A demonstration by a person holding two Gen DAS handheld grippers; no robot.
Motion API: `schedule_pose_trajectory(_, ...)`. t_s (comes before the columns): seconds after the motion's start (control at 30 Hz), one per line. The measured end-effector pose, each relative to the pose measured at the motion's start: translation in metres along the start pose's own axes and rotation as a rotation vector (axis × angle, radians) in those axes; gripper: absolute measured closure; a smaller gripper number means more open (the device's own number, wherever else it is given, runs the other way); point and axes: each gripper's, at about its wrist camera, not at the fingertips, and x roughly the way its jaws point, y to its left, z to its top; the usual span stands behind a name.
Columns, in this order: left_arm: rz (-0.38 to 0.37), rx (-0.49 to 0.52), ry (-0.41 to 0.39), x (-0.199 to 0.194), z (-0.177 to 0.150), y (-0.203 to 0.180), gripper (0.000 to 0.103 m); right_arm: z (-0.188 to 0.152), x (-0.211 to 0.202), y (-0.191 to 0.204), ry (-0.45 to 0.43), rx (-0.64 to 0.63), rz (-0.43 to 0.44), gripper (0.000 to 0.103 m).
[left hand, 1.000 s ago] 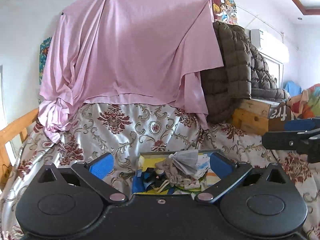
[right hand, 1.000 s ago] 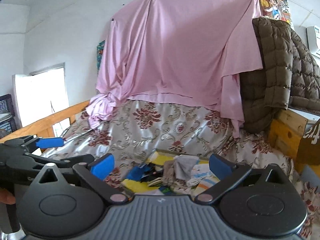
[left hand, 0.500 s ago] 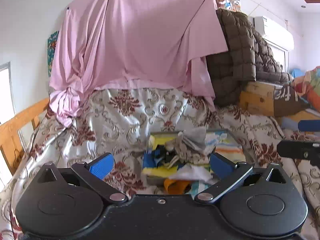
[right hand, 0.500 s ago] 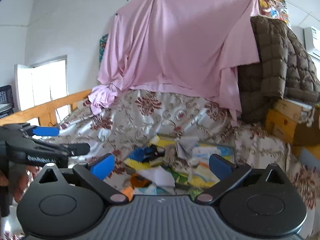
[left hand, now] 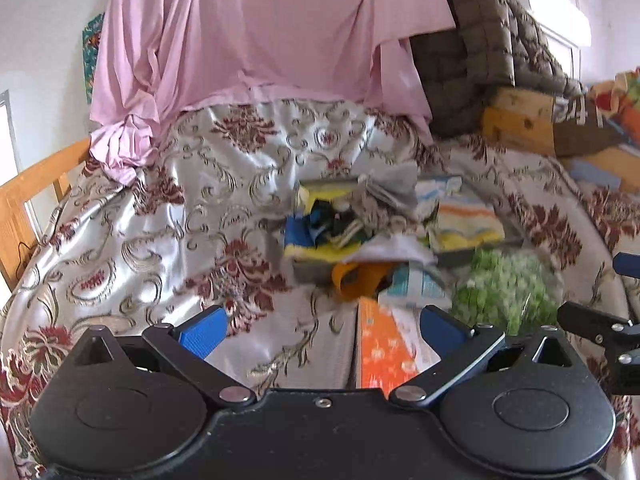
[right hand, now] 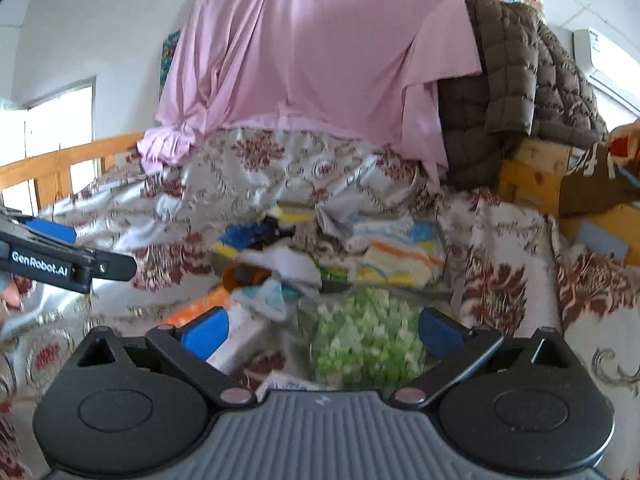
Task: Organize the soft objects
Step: 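Pull both open tools back from the tray over the bed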
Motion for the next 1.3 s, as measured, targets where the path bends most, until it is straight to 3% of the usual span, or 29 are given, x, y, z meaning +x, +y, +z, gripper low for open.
schedule_pose_trajectory(0.43,-0.004,0.059,0.097,0.015,-0.027,-0.013,0.001,-0.018,0.016,0.019,0.059,-0.109,0.035,0.0)
schedule_pose_trajectory(0.87,0.007,0.099,0.115,0.019,-0.032,-0.016,0.001,-0.019,0.023,0.02,0.083,-0.109,0.057,0.0)
schedule_pose_trajectory(1.3,0.029,0.078,0.132,0.029,-0.034,-0.004,0.001,-0.021,0.028,0.024,0.081,-0.118,0.082,0.0)
